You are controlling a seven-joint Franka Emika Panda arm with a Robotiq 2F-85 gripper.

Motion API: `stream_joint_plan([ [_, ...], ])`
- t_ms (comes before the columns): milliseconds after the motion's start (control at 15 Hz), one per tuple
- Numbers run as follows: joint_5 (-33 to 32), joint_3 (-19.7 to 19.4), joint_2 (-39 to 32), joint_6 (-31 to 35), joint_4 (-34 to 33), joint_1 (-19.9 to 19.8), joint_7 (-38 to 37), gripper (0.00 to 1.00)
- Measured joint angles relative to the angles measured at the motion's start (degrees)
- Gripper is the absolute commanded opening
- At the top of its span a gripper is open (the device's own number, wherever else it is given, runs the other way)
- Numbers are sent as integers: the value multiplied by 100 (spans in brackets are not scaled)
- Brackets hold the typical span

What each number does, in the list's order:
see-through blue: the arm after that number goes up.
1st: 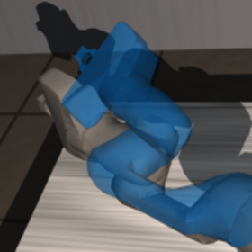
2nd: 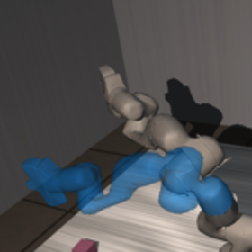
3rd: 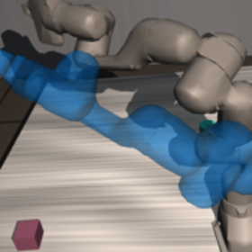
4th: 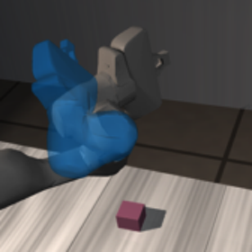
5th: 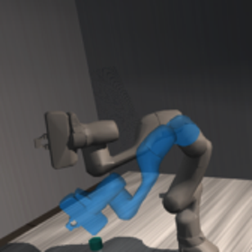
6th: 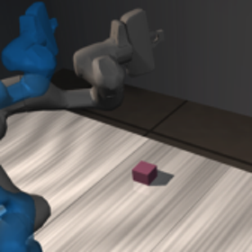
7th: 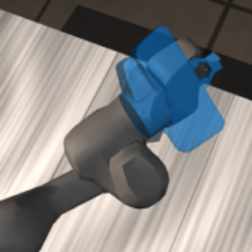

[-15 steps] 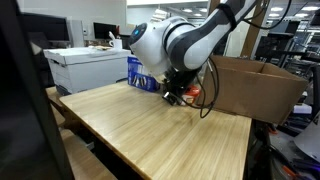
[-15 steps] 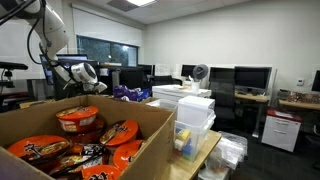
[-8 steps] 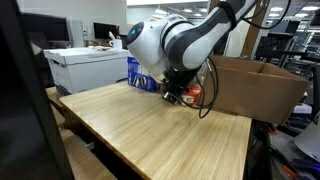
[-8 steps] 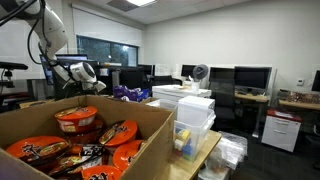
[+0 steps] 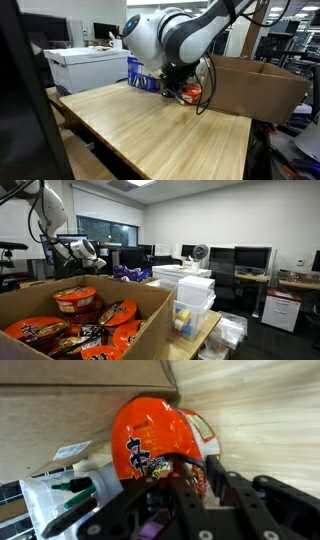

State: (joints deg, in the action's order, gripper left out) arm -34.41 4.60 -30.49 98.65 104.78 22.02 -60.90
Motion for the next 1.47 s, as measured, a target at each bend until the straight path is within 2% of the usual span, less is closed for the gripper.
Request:
stream_joint_plan([
  [600,86,67,66,135,-18,-90,272,4],
  [1467,669,123,197,1499,277,-267,999,4],
])
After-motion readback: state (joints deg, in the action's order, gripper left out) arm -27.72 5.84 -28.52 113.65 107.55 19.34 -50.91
